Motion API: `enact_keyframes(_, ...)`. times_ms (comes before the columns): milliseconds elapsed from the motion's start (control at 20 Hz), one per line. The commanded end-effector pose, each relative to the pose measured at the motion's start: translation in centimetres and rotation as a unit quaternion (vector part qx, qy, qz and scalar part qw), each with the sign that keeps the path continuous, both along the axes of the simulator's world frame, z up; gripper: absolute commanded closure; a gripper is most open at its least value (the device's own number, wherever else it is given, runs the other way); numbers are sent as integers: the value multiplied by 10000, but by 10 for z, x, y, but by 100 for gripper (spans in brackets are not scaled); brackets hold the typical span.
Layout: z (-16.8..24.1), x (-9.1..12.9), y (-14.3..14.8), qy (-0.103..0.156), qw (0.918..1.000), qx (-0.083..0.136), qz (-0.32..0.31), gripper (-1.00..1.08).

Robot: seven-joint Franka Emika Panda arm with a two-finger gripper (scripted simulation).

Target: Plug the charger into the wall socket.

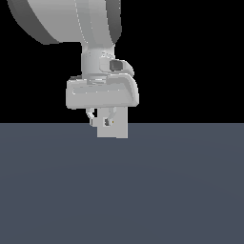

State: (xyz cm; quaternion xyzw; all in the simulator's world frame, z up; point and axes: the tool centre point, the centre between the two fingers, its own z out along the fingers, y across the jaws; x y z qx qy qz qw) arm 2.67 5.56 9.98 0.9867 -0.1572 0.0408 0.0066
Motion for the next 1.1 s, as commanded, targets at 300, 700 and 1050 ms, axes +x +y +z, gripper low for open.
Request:
enact_keyframes(300, 0, 16, -6, -1, 10000, 0, -1, 108)
enact_keyframes(700, 0, 40, -14, -2, 10000, 1, 1, 108)
enact_keyframes(1050, 0, 47, -16, -2, 10000, 1, 1, 108)
